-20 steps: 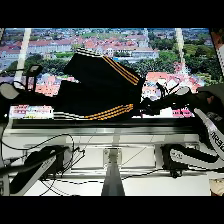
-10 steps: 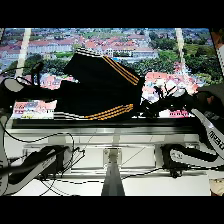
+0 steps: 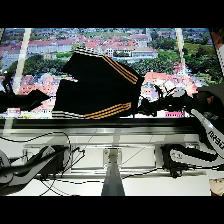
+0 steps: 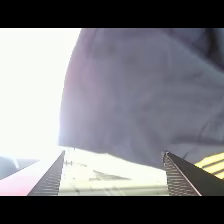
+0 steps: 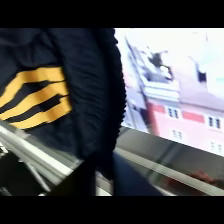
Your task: Fold the clothes and pants, and hang the long-sleeved shirts on hangers.
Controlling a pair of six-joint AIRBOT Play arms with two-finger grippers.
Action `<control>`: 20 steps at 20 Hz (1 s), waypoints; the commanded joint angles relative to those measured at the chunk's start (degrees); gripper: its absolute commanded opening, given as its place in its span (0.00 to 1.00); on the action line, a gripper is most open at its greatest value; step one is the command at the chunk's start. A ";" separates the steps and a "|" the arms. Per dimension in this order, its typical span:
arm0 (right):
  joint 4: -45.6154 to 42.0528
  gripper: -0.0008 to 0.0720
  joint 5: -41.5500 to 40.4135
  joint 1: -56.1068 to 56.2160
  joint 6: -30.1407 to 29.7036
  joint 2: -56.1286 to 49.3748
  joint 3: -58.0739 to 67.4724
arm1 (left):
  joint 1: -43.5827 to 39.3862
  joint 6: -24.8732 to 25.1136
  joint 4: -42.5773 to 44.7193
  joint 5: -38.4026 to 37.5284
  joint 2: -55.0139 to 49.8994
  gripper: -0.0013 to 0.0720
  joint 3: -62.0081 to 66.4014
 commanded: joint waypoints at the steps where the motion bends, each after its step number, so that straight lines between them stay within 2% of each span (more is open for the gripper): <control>1: 4.24 0.04 0.48 0.07 -3.63 0.04 -0.07 | 4.98 2.71 2.23 -1.97 -0.07 0.96 -3.39; 4: 4.22 0.04 -0.31 0.02 -8.94 0.13 0.17 | 5.51 2.64 5.84 -2.16 -0.07 0.96 -5.49; 6: 4.24 0.04 -2.08 0.02 -10.45 0.17 0.70 | 5.55 2.69 5.97 -2.16 -0.09 0.96 -6.82; 9: 3.72 0.04 -5.14 0.02 -10.64 0.17 1.84 | 5.57 4.20 5.92 -2.05 -0.09 0.96 -8.35; 14: 3.32 0.04 -5.31 0.02 -11.74 0.17 2.21 | 5.57 4.39 4.66 1.42 -0.46 0.96 -8.44; 20: 3.32 0.04 -7.10 0.02 -11.76 0.15 2.21 | 5.57 4.92 -2.29 0.90 -10.40 0.96 -8.48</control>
